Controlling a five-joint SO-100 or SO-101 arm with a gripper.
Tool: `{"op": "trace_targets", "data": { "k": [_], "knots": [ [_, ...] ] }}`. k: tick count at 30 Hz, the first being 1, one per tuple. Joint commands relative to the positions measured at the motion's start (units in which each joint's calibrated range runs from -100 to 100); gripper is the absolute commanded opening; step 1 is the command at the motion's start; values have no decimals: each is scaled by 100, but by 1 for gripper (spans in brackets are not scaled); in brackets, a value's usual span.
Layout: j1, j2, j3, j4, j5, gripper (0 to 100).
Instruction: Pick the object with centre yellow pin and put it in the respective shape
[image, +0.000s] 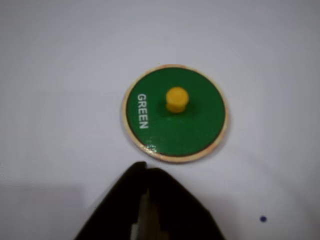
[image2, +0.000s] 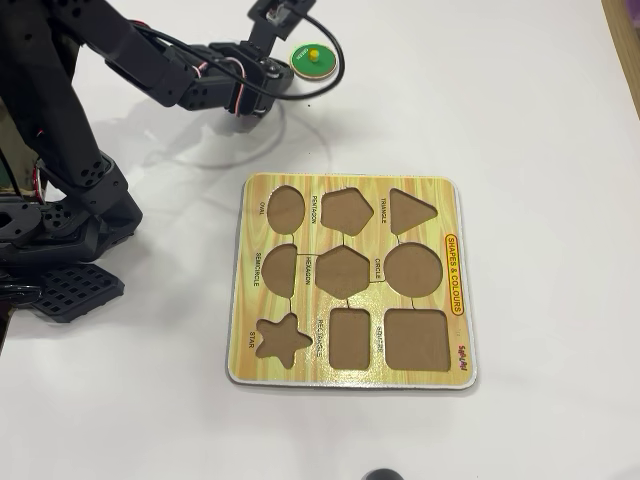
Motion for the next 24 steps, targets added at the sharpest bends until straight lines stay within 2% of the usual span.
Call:
{"op": "trace_targets", "data": {
  "k": [1, 19, 24],
  "knots": [
    [53, -65, -135, -44, -6, 1],
    [53, -141, -189, -44, -22, 1],
    [82, -827, -117, 146, 5, 1]
  ]
}}
